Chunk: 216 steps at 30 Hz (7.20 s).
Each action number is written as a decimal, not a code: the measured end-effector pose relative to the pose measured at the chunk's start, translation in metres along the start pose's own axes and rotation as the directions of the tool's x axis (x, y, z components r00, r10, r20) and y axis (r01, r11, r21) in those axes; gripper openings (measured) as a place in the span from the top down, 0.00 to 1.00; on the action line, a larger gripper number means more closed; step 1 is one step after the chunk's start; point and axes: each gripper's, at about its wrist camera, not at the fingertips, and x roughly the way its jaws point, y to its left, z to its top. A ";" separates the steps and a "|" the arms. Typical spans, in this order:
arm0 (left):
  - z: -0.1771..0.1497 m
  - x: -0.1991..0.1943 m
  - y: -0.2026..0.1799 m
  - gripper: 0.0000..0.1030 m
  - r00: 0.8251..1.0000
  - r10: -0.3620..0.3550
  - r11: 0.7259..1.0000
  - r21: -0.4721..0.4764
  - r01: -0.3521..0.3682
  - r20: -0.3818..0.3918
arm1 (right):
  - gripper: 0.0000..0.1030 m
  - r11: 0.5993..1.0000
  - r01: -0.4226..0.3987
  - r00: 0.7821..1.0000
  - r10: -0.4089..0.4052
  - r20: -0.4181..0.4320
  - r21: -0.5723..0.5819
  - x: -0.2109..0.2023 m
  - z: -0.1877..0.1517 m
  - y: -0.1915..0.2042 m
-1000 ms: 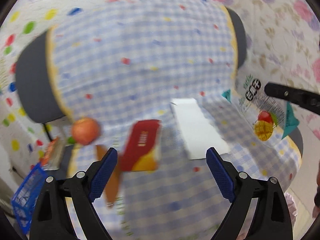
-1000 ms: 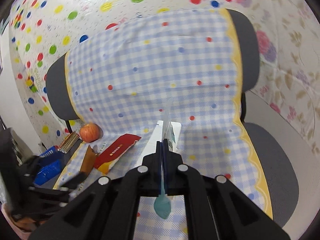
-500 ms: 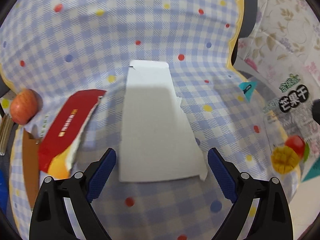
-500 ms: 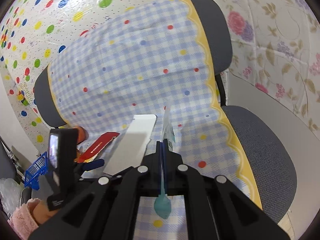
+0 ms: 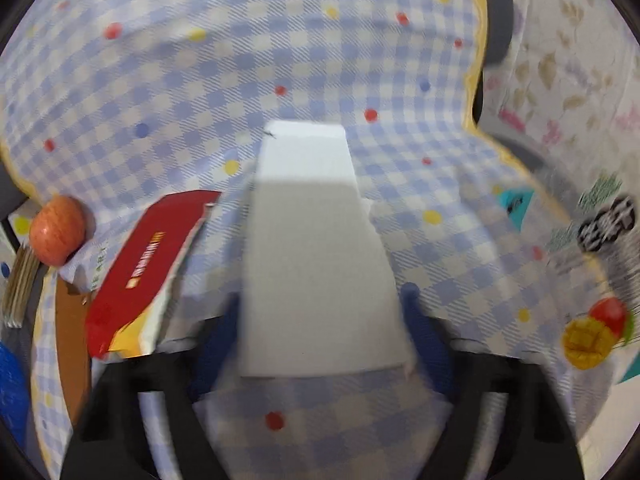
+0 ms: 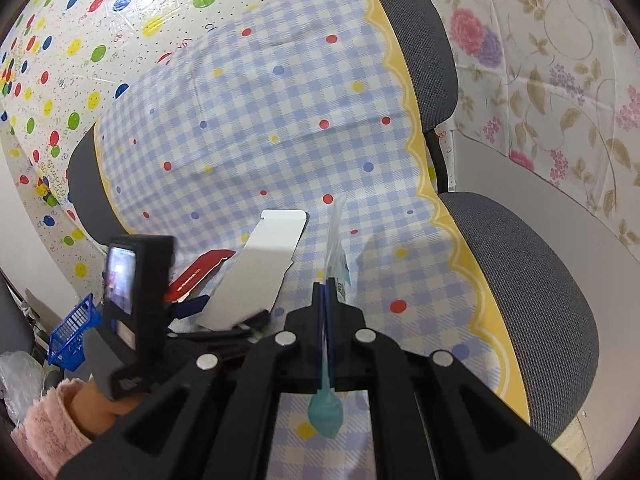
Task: Collect trash
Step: 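Lower the open left gripper onto the white cardboard strip while the right gripper holds the package, then grasp the white cardboard strip with the left gripper and lift it, then carry the strip and candy package over the trash bin and open both grippers, then move both open grippers back over the chair seat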
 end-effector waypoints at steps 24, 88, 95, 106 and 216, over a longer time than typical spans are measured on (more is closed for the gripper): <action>-0.002 0.011 -0.026 0.13 1.000 0.027 0.999 0.042 -0.027 -0.006 | 0.98 1.000 0.009 1.000 -0.009 -0.012 -0.010 -0.001 -0.010 0.000; -0.092 -0.086 0.022 0.24 0.968 -0.250 0.968 0.038 0.249 0.018 | 0.98 0.993 -0.099 0.995 0.101 -0.025 0.063 -0.067 -0.054 0.024; -0.094 -0.086 0.032 0.25 0.965 -0.262 0.965 0.020 0.261 0.024 | 0.98 0.971 -0.073 0.977 0.116 -0.179 0.227 -0.020 -0.080 -0.001; -0.081 -0.058 0.035 0.35 0.949 -0.315 0.945 -0.091 0.315 0.011 | 0.98 0.993 -0.007 0.968 0.036 -0.247 0.119 -0.001 -0.099 0.012; -0.169 -0.219 0.137 0.23 0.965 0.142 0.978 -0.182 -0.103 0.219 | 0.50 0.982 0.027 0.998 -0.038 -0.052 -0.187 -0.078 -0.075 0.128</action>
